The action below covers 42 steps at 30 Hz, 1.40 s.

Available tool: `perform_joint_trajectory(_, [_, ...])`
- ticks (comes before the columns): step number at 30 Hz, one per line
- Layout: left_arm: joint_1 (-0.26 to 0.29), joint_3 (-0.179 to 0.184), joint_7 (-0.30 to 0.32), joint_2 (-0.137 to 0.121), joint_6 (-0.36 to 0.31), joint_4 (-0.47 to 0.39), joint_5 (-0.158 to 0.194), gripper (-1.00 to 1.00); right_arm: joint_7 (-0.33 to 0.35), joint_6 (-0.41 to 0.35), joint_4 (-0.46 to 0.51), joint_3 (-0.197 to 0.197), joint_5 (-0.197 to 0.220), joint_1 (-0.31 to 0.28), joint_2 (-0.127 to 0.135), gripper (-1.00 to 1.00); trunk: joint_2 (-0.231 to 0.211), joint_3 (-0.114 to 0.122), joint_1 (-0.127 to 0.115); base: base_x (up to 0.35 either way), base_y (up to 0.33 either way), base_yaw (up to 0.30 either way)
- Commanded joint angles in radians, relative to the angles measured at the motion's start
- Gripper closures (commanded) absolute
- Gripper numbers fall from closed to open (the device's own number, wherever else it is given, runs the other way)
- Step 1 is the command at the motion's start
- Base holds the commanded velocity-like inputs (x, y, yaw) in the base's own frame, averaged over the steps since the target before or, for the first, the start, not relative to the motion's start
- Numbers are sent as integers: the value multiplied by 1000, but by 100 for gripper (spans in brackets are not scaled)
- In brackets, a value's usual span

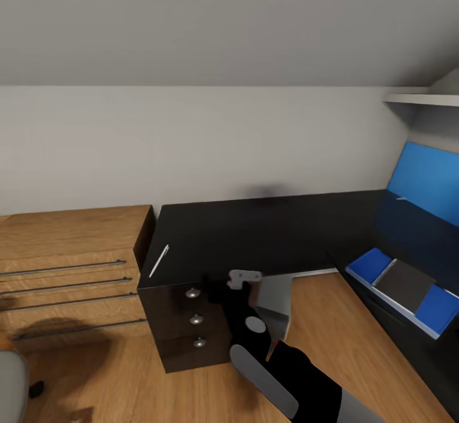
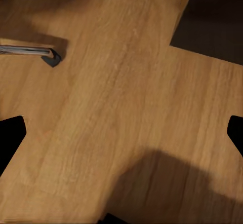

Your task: In the bedroom, organize the workspace by keeping the computer under the desk, ensuring the monitor is on the desk, placing the keyboard on the desk next to the monitor, placing the mouse on the desk next to the keyboard, moving the folder from the swivel chair onto the desk next to the mouse, stacking the notebook on top of the folder with the pen on top of the notebook, and positioning the swivel chair next to the desk.

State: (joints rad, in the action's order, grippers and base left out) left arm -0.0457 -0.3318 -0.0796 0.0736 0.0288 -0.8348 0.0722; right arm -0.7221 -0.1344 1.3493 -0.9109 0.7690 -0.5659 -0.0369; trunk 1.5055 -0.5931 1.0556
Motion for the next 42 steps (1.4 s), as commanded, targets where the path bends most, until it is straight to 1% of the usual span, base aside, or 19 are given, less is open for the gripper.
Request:
perform_joint_trajectory(1, [0,-1,-1,0,2,-1,8,-100,-6,-5,1,-2,1,-1,0,-100,1,-1,0,0,0,274])
perform_joint_trajectory(9, [0,-1,-2,0,2,-1,8,-100,-7,-5,-1,-3,-17,-1,-4,-100,1,-1,0,0,0,275])
perform_joint_trajectory(24, [0,0,5,0,3,-1,7,-100,-6,-6,-3,-3,-22,0,-6,-100,1,-1,0,6,0,276])
perform_joint_trajectory(36, [0,2,9,1,6,-1,5,-100,-5,-7,-4,-4,-22,0,-6,-100,1,-5,0,236,0,276])
perform_joint_trajectory(42, [0,2,10,1,23,-1,4,-100,-5,-7,-9,-3,-23,-1,-6,-100,1,-8,0,283,0,276])
